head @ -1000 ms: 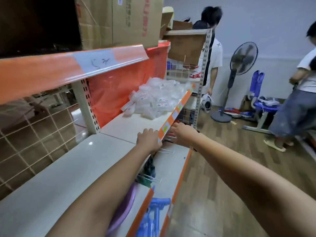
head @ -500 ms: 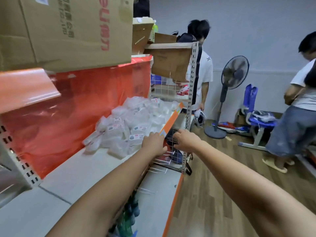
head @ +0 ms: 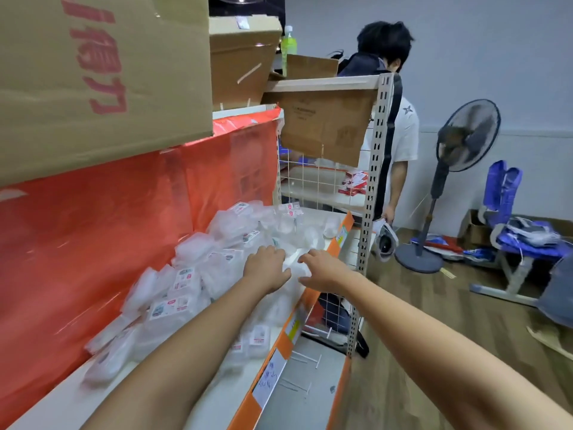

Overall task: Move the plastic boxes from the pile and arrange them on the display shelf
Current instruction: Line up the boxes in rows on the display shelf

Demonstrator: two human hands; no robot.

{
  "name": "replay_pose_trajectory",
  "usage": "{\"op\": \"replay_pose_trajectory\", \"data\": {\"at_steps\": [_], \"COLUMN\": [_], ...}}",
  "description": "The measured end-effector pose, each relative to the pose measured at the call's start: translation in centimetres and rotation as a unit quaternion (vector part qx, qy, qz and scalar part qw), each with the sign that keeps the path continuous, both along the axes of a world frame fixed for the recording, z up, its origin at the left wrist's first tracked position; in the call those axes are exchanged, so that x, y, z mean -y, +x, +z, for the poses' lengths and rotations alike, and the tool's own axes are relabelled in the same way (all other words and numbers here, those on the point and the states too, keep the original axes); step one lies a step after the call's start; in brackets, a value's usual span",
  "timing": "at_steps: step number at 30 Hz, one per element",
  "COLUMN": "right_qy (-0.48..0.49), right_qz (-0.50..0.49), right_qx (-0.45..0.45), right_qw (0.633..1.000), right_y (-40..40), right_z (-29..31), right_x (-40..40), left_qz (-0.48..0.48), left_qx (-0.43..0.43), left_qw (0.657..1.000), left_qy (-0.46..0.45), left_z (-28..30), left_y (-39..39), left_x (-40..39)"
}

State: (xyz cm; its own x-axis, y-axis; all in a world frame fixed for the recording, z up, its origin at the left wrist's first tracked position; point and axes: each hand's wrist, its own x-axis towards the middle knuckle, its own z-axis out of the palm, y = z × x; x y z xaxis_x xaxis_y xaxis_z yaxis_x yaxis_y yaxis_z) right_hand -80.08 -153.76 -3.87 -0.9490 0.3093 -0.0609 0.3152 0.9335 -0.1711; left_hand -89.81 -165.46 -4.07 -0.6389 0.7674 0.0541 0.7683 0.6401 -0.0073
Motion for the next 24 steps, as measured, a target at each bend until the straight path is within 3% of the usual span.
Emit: {"op": "replay_pose_trajectory", "data": {"at_steps": [6, 15, 24], "right_qy": [-0.049, -0.166, -0.103], "right_qz": [0.08, 0.139, 0.187], "right_qx": [-0.012, -0.012, -0.038], "right_qw": [0.996, 0.976, 0.976], "right_y": [-4.1, -5.1, -3.9], "right_z": [-1.4, -3.3, -4.7], "right_x": [-1.8, -4.0, -3.2], "left_qz": [0.062, 0.184, 0.214], "left_qx": [-0.024, 0.049, 0.086], "left_qw": [0.997, 0.982, 0.973], "left_qy": [0.026, -0.02, 0.008], "left_z": [0.5, -0.5, -1.9], "left_y": [-3.9, -6.0, -4.8], "left_x": [-1.6, -2.2, -1.7]}}
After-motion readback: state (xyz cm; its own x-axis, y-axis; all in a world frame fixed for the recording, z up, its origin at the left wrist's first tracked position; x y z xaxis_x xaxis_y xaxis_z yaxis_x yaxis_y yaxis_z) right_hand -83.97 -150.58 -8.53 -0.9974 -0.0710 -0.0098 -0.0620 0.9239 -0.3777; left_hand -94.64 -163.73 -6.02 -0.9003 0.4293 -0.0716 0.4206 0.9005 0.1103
